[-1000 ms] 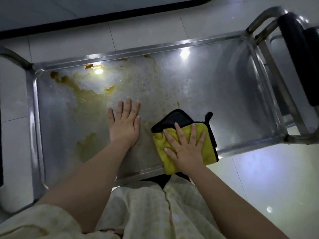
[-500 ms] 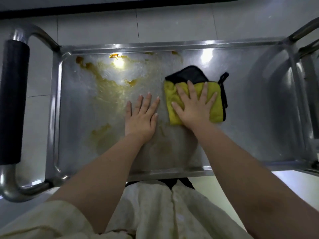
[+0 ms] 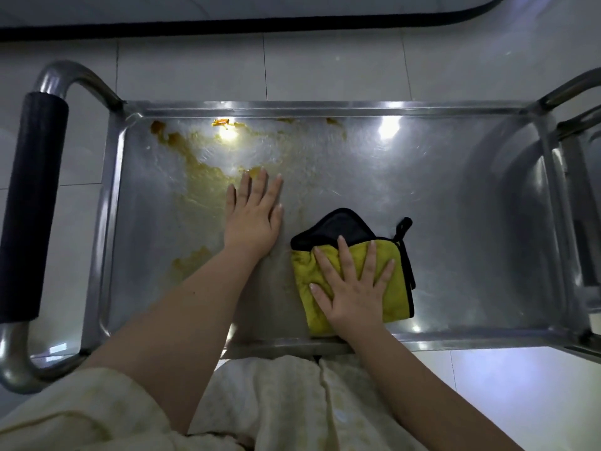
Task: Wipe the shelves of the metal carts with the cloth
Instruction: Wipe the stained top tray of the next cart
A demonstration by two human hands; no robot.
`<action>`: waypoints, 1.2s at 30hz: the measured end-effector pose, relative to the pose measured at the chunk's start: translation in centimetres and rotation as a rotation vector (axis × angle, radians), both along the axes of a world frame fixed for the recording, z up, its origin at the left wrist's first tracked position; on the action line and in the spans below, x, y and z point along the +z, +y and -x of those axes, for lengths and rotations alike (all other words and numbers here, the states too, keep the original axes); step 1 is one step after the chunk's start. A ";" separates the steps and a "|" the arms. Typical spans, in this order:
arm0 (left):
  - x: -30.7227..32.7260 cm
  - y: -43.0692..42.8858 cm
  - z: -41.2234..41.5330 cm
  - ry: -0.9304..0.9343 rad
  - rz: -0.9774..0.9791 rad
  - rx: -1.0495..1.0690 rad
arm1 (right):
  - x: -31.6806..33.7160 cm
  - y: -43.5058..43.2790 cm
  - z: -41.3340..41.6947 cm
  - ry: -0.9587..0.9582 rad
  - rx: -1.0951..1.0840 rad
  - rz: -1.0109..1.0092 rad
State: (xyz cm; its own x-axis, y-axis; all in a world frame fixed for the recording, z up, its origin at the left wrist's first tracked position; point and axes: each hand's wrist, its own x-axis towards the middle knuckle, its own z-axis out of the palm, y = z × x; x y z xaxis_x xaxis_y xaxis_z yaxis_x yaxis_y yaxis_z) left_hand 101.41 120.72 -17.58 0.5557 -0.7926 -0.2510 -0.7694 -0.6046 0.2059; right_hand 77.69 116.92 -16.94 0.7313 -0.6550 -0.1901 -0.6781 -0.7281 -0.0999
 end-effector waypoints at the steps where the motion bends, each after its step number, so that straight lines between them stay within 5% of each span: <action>1: -0.2 0.0 -0.4 -0.018 -0.008 -0.013 | 0.0 0.0 0.0 -0.002 0.005 -0.003; 14: -0.6 0.3 -0.3 -0.068 0.040 -0.026 | -0.2 -18.8 -18.0 0.088 -0.170 -0.124; 27: -0.9 0.2 -0.4 -0.074 0.011 -0.022 | -0.2 1.9 -2.2 -0.057 0.149 -0.030; 31: -0.7 0.2 -0.4 -0.074 0.018 -0.031 | 0.2 -0.7 -4.4 -0.021 0.139 -0.008; 36: -0.6 0.3 -0.5 -0.049 0.041 -0.018 | -0.2 -12.3 -15.1 0.025 -0.158 -0.081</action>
